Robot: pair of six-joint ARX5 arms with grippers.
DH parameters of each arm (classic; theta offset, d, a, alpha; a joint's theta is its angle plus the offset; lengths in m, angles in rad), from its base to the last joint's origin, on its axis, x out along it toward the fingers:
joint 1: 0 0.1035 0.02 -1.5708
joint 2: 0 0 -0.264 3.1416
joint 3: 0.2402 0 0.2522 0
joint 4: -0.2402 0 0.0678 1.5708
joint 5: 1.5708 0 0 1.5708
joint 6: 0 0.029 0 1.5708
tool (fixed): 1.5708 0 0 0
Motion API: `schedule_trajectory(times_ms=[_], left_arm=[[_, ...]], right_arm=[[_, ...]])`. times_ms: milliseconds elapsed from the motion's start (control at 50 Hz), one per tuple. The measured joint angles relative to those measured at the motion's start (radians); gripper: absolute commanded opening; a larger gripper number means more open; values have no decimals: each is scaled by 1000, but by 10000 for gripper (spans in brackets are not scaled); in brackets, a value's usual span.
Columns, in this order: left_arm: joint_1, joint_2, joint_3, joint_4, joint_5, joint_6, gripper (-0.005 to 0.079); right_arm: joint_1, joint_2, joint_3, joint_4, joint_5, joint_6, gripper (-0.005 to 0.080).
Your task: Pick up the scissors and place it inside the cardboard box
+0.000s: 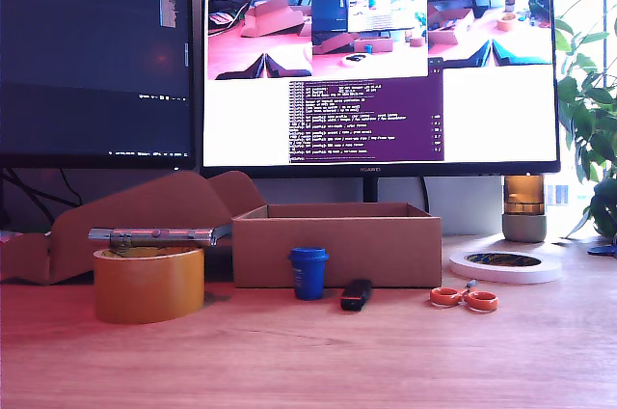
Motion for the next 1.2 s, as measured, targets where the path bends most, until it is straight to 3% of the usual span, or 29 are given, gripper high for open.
schedule_trajectory(times_ms=[100, 320, 580, 700, 1020, 1200], left_arm=[[0, 0, -6, 82, 1, -23, -21], [0, 0, -6, 83, 24, -26, -21], [-28, 0, -6, 87, 311, -24, -21], [-70, 0, -6, 93, 391, -3, -21], [-205, 0, -6, 93, 413, 9, -21], [-243, 0, -6, 92, 413, 17, -21]], right_arm=[[0, -11, 1, -86, 0, 1, -1], [0, -11, 1, -89, -5, 3, -1], [1, -10, 1, -91, -92, 344, 0], [17, -6, 6, -144, -129, 394, 0], [68, 126, 211, -262, -195, 418, -3], [92, 288, 296, -288, -311, 267, -12]])
